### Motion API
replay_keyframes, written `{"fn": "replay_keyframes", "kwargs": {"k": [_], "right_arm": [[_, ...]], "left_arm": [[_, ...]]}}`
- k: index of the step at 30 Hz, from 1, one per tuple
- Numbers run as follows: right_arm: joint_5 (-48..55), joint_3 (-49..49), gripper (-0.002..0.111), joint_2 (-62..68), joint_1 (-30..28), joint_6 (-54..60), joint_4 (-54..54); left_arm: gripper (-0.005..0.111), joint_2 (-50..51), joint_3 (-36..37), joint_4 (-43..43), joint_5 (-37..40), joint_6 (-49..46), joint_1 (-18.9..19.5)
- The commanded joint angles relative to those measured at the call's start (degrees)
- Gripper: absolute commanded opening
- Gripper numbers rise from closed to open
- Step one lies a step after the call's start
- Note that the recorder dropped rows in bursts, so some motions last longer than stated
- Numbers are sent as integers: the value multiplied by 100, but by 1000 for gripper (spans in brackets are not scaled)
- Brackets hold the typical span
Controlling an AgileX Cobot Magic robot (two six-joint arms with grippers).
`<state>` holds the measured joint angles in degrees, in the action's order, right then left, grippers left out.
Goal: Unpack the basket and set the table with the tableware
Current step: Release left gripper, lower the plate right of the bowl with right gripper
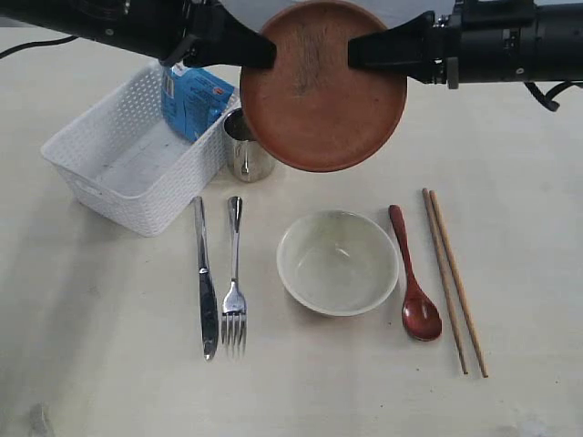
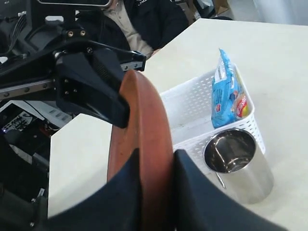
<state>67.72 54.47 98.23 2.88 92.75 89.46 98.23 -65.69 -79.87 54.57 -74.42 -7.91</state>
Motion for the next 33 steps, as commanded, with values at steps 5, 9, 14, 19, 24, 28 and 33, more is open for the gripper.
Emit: {"fn": "replay_keyframes", "kwargs": {"k": [5, 9, 14, 19, 24, 28, 33], "right_arm": [[164, 7, 0, -24, 6, -180, 141], [115, 7, 0, -24, 6, -294, 141], [-1366, 7, 0, -24, -29, -897, 129], [-2330, 17, -1, 141, -396, -946, 178], [-1932, 365, -1, 1459, -738, -1208, 398], [-1530, 703, -1, 2272, -742, -1208, 534], [-1623, 632, -1, 2435, -1217, -1512, 195]], "left_arm": [[27, -7, -8, -199, -226, 71, -22], [67, -7, -8, -199, -585, 15, -22], [94, -7, -8, -182, -1086, -33, 1], [94, -7, -8, -162, -1365, -101, 1], [93, -7, -8, -214, -1314, -260, 1], [93, -7, -8, -327, -1314, -416, 1], [93, -7, -8, -339, -1365, -417, 1]]}}
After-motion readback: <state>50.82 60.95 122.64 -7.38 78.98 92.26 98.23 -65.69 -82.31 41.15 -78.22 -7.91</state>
